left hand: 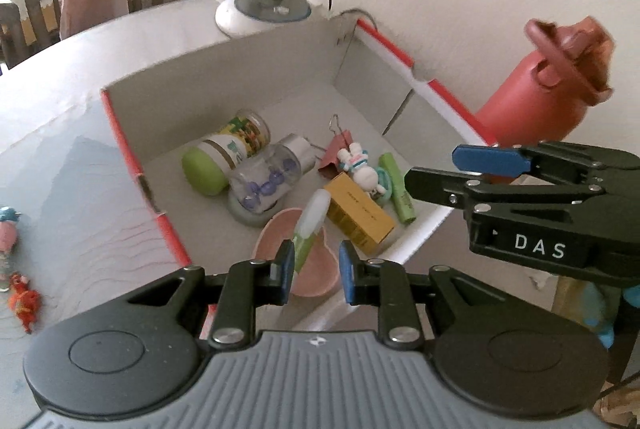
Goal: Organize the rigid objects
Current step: 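Open the left tool to drop the glue stick while the right tool releases the rabbit, then withdraw both tools from the box toward the remaining figurines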
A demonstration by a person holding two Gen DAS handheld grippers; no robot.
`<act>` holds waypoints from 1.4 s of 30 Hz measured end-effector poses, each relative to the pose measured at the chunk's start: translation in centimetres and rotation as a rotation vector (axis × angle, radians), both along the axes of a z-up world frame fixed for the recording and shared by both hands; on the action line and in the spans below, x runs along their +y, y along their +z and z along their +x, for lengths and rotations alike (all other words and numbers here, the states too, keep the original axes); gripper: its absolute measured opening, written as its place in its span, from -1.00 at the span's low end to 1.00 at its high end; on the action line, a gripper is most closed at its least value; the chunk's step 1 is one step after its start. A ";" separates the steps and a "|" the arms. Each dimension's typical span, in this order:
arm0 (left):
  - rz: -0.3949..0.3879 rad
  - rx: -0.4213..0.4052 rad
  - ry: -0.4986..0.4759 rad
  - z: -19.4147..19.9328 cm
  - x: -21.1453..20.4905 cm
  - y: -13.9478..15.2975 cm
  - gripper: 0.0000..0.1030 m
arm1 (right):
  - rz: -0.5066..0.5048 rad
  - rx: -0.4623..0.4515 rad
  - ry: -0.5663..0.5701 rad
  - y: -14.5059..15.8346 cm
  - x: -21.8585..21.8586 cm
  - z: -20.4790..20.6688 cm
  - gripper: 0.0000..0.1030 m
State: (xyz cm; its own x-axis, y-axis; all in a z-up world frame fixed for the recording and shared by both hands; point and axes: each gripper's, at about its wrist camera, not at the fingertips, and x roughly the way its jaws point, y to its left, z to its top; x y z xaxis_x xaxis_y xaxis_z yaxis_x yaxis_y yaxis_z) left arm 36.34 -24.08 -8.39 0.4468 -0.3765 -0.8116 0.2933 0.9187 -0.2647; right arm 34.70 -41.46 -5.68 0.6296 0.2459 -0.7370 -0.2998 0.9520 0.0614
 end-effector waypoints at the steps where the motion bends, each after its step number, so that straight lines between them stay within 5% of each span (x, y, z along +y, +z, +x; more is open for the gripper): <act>1: 0.002 -0.012 0.001 -0.4 0.2 0.3 -0.56 | 0.003 -0.005 0.003 0.3 0.3 -0.4 0.04; 5: -0.009 -0.056 0.013 -2.5 1.9 1.8 -0.56 | 0.014 -0.027 0.007 1.3 1.6 -2.3 0.24; 17: -0.014 -0.149 0.066 -8.6 7.9 5.2 -0.55 | 0.080 -0.061 0.051 3.3 6.0 -7.9 0.39; 34: -0.037 -0.175 0.192 -16.1 18.7 5.7 -0.55 | 0.129 -0.076 0.230 3.3 14.9 -13.4 0.54; 36: -0.036 -0.176 0.212 -16.7 19.9 5.6 -0.41 | 0.128 -0.071 0.251 3.1 16.0 -13.9 0.57; 38: -0.036 -0.184 0.230 -17.2 21.1 5.6 0.18 | 0.114 -0.072 0.265 2.8 16.9 -14.4 0.58; 42: -0.027 -0.204 0.256 -17.6 22.9 5.6 0.32 | 0.101 -0.073 0.287 2.2 18.6 -14.7 0.58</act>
State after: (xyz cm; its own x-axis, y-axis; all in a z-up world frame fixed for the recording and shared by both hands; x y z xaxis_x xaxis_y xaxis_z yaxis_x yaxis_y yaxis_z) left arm 18.75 -1.16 -2.81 0.6822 -0.2515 -0.6865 0.1037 0.9628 -0.2496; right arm 20.02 -22.88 -3.44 0.5744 0.4904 -0.6554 -0.5622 0.8183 0.1196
